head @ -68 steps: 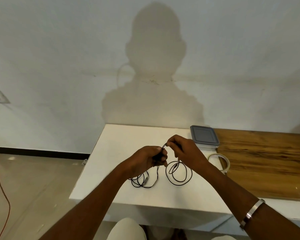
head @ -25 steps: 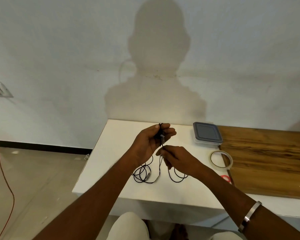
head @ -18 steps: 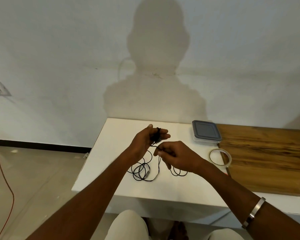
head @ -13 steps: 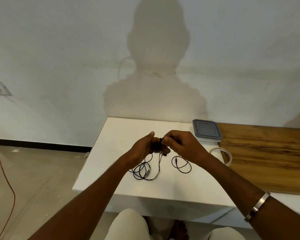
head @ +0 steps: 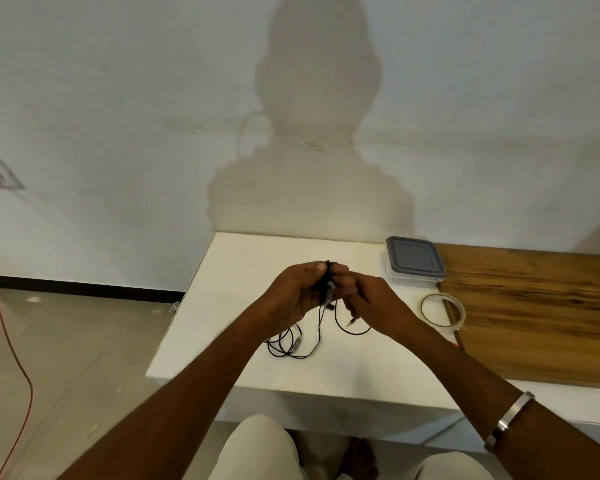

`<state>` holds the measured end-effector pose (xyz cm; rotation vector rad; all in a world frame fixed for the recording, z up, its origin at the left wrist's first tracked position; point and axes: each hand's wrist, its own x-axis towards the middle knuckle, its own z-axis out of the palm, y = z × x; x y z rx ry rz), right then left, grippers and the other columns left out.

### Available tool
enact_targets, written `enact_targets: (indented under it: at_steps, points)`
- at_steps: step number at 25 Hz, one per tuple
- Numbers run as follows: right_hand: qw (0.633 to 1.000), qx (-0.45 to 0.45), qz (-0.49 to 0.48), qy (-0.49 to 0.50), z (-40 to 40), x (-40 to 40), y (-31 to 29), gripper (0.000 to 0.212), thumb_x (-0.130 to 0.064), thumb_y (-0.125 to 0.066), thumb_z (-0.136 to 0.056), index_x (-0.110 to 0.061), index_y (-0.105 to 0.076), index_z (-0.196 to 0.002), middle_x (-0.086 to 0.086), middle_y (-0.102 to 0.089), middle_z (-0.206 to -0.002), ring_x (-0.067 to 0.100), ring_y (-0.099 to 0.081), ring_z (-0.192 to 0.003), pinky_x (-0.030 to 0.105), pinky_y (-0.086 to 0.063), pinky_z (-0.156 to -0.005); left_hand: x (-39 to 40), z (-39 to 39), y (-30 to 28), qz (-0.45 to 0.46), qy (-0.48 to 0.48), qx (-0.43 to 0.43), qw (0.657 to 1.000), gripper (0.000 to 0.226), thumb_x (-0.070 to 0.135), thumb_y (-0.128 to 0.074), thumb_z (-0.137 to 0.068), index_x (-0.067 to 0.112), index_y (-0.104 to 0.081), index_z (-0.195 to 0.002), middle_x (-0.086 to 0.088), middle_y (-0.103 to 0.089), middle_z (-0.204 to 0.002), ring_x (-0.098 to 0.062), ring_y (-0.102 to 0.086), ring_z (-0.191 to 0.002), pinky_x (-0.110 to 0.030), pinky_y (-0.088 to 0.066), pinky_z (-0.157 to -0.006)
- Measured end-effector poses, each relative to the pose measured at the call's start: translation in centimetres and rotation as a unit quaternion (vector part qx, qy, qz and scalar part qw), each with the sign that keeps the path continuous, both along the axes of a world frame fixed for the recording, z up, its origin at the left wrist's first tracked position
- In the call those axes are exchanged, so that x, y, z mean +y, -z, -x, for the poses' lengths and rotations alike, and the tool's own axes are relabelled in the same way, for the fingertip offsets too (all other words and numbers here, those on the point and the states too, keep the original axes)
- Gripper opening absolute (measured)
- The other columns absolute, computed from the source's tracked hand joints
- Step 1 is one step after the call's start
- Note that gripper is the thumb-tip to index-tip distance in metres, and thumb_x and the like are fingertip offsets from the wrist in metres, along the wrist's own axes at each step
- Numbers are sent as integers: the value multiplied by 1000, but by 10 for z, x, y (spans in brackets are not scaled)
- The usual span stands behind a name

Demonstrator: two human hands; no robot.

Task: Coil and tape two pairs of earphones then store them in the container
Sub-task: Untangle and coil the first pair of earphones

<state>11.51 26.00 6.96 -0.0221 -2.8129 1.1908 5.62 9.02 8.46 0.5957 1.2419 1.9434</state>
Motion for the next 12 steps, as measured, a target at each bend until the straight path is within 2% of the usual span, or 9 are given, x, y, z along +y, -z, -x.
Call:
enact_targets:
  at_steps: [2,5,9,12]
  points:
    - [999,-30,-1,-36,-4,-7,1,32,-21,-40,-100,-33,-58,-77,-6,-61,-62,11,-60,-56,28,-52,-64,5,2,-3,-43,-53,-43,997,33,15,-32,-102,0,-60,-112,-13,-71,-103,-30,-68,-102,-36,-54,-93]
    - [992,-77,19,-95,-8,-16,3,26,-23,-39,-101,-21,-65,-98,-3,-65,-63,10,-63,-60,23,-51,-68,8,9,-2,-55,-112,-29,992,33,15,-32,-103,2,-60,-114,-12,-71,-108,-29,-66,-108,-34,-52,-97]
    - [983,-92,40,-152,-13,-23,-6,22,-23,-45,-98,-18,-66,-101,-3,-68,-63,10,-64,-64,31,-54,-74,6,10,7,26,-158,71,985,31,18,-36,-104,9,-61,-118,-6,-70,-114,-16,-63,-115,-21,-51,-91]
    - [985,-58,77,-144,-14,-22,-17,18,-19,-49,-96,-13,-66,-96,-2,-64,-58,13,-61,-55,25,-50,-65,0,10,13,82,-150,109,979,30,16,-38,-103,8,-65,-113,-8,-72,-106,-14,-66,-107,-19,-49,-86]
